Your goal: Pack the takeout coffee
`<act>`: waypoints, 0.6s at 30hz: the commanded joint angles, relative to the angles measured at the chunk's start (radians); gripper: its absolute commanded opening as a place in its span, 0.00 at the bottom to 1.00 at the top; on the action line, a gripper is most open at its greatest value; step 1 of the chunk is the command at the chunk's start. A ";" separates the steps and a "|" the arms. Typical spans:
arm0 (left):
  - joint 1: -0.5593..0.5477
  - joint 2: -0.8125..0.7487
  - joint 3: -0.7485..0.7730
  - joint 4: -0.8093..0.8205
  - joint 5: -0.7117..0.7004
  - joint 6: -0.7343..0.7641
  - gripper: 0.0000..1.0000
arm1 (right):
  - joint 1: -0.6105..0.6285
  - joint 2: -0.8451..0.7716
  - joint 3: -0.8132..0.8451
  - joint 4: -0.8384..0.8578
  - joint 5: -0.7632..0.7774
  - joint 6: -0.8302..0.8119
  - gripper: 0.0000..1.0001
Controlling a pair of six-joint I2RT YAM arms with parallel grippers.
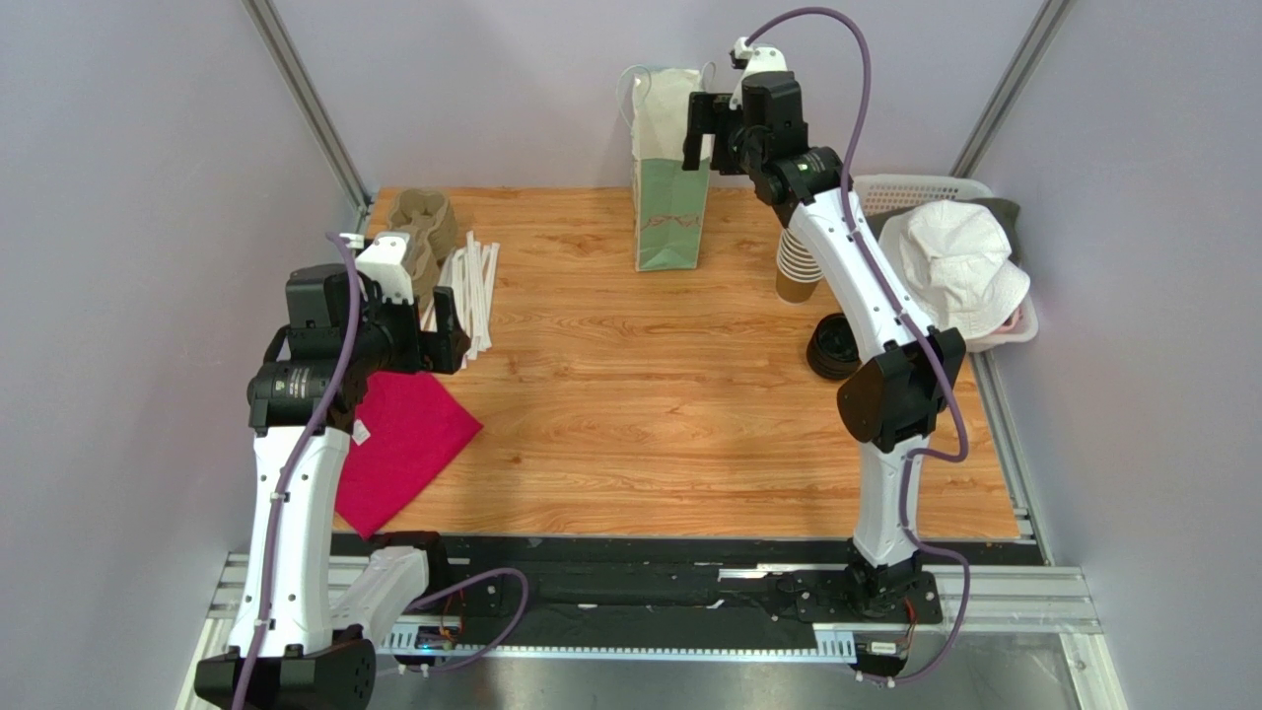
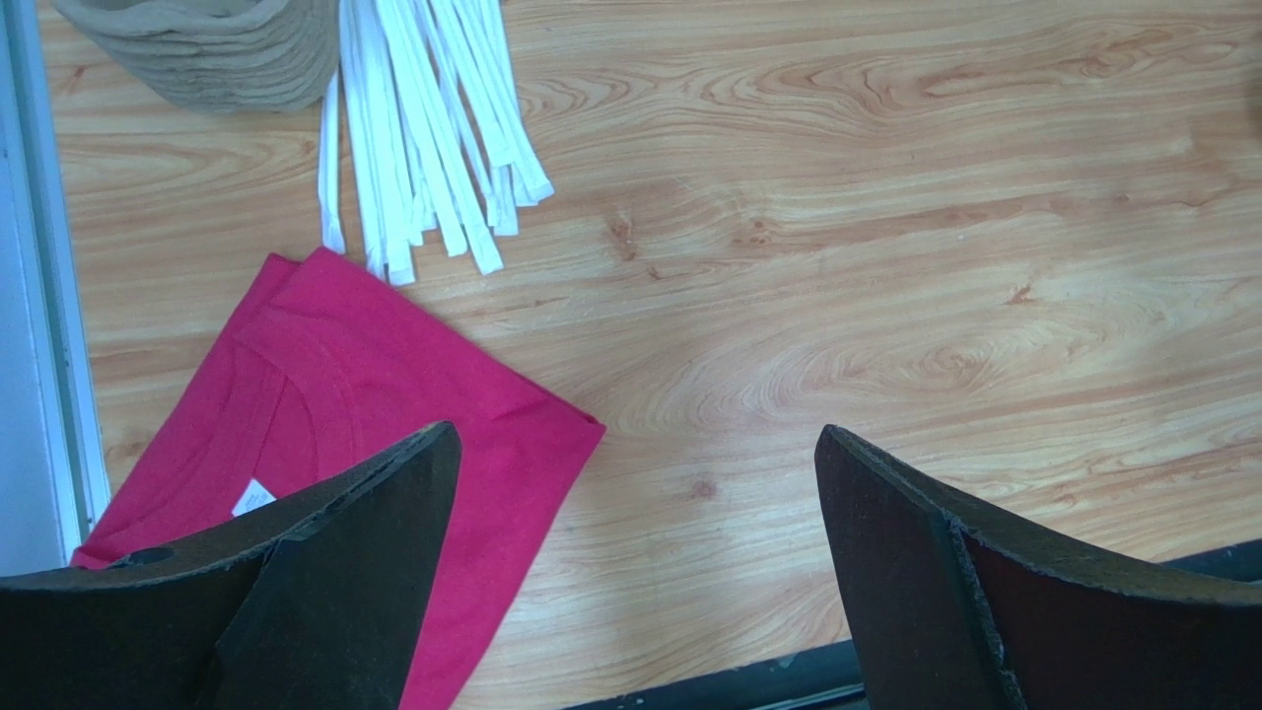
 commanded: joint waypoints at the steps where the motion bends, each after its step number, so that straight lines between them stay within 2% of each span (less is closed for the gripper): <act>1: -0.001 -0.015 -0.001 0.041 0.018 -0.016 0.99 | 0.007 0.028 0.070 0.069 0.058 0.005 0.94; 5: -0.001 -0.023 -0.007 0.046 0.018 -0.012 0.99 | 0.004 -0.003 0.069 0.046 0.082 -0.047 0.94; 7: -0.002 -0.024 -0.007 0.050 0.021 -0.015 0.99 | -0.022 -0.061 0.003 0.043 0.067 -0.059 0.93; 11: -0.001 -0.026 0.000 0.052 0.027 -0.012 0.99 | -0.097 -0.168 -0.111 -0.067 -0.080 -0.110 0.93; 14: -0.002 -0.031 0.000 0.058 0.035 -0.009 0.99 | -0.141 -0.222 -0.164 -0.176 -0.146 -0.222 0.90; 18: -0.002 -0.031 0.000 0.066 0.047 -0.012 0.99 | -0.175 -0.276 -0.269 -0.212 -0.191 -0.291 0.88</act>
